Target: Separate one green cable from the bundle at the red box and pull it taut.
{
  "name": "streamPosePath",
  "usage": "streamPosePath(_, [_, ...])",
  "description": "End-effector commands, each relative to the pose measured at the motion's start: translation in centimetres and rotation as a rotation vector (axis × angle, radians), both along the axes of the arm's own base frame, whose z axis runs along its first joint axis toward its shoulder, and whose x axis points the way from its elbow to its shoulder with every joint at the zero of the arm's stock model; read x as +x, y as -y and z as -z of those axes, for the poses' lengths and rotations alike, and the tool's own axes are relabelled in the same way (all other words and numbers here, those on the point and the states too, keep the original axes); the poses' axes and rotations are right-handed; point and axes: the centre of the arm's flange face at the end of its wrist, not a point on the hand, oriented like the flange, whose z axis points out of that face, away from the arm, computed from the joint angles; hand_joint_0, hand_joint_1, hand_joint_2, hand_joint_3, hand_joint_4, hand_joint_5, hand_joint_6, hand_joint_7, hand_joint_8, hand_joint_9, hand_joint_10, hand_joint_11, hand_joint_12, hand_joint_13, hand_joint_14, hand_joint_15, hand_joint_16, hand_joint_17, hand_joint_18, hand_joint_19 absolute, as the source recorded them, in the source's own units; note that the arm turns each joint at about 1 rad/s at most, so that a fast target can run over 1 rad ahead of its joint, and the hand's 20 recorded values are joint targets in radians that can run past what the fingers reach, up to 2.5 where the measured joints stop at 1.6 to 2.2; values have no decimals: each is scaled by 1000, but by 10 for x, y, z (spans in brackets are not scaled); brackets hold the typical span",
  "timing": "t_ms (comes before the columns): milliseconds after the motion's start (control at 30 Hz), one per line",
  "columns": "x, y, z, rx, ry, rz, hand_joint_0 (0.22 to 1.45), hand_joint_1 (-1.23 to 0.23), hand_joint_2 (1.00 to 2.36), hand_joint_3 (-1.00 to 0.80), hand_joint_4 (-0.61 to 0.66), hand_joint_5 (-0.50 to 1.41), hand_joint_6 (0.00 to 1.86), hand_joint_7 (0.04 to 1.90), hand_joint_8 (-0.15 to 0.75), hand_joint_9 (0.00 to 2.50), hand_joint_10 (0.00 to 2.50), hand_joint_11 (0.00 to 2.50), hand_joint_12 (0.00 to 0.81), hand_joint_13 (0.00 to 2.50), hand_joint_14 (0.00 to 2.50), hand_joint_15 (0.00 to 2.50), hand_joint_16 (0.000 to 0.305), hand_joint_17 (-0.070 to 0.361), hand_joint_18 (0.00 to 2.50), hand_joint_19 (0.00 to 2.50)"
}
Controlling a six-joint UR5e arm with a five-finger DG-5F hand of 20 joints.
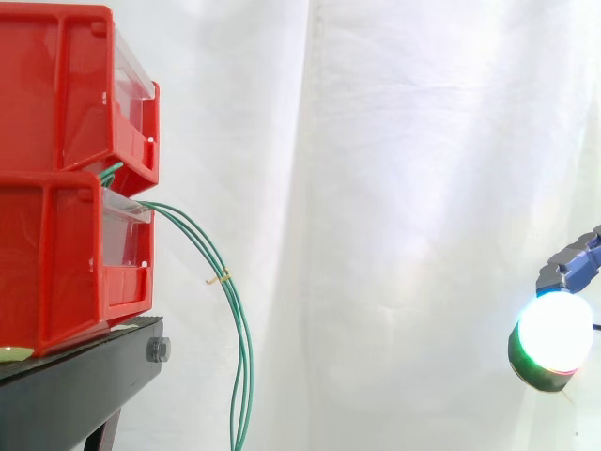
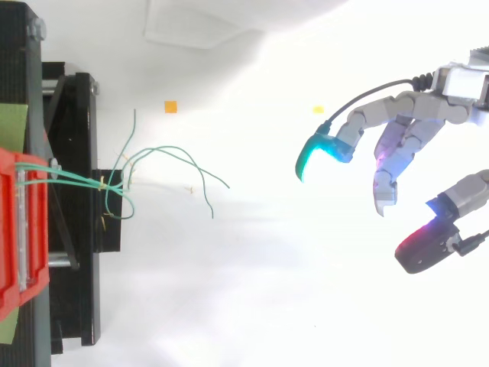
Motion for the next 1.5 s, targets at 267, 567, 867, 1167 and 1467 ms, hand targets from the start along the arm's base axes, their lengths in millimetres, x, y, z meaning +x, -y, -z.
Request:
streamPosePath(267, [0,0,-1,0,1,-1,582,-728,1000,-500,172,-177,502,711,242,1007,18,717,350,966,19,604,40,89,614,692])
streamPosePath(567, [0,0,0,0,0,-1,579,-724,1000,-500,168,-178,502,710,240,980,16,691,360,1004,18,575,38,87,595,675])
streamPosePath(867, [0,1,-1,0,1,1,579,-729,1000,-500,176,-174,502,718,246,1051,16,787,357,965,18,615,40,89,618,707])
streamPosePath(1167, [0,0,-1,0,1,-1,580,-729,1000,-500,180,-171,502,719,241,1101,17,799,356,1005,19,599,39,89,625,705])
streamPosePath(1467, [0,0,0,0,0,-1,579,-728,1000,-500,180,-172,502,715,244,1071,17,756,358,1002,18,589,39,87,620,701])
